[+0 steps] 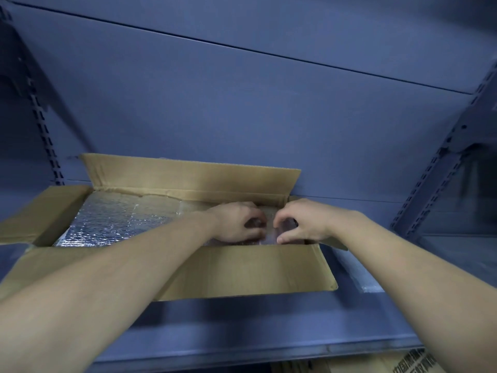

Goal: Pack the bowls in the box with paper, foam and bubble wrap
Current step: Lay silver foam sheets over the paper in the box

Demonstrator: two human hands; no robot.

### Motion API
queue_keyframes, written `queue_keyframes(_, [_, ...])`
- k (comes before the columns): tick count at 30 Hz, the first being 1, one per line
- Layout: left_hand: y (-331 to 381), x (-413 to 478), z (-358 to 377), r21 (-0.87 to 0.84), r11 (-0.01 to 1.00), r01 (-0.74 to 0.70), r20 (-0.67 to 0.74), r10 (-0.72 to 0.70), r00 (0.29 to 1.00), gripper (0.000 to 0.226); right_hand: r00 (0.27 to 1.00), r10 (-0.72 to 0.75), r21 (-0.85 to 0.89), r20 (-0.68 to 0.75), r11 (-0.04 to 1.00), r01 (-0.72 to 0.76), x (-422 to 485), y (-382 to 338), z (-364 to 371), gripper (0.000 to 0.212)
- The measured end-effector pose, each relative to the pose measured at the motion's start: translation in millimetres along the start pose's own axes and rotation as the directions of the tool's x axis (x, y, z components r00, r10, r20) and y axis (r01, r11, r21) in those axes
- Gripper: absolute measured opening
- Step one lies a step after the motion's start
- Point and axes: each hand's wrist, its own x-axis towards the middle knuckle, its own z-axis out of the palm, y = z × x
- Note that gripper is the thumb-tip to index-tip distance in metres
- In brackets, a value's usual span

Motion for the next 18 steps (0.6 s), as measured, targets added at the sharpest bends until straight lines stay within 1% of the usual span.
queue_keyframes(3, [0,-1,5,0.080,0.997,0.007,0.051,-0.011,0.999,0.047,1.000,-0.003,-0.027,0.006,1.000,0.003,0,-1,6,0.041])
queue_keyframes(7, [1,-2,2,0.060,0.998,0.017,-0.010,-0.016,1.000,0.048,0.998,0.015,0.019,-0.067,1.000,-0.013,-3,2,2,0.042])
queue_keyframes(10, [0,-2,2,0.074,0.997,0.035,-0.027,-0.033,0.999,0.049,0.990,0.049,0.011,-0.132,0.999,-0.048,-3,5,2,0.029])
queue_keyframes(13, [1,-2,5,0.110,0.993,0.037,0.010,-0.039,0.999,0.050,0.990,0.060,-0.016,-0.124,0.998,-0.062,-5,3,7,0.018])
queue_keyframes(18, [3,-2,5,0.147,0.988,0.043,0.027,-0.048,0.998,0.048,0.988,0.045,-0.037,-0.146,0.998,-0.051,-3,5,13,0.021])
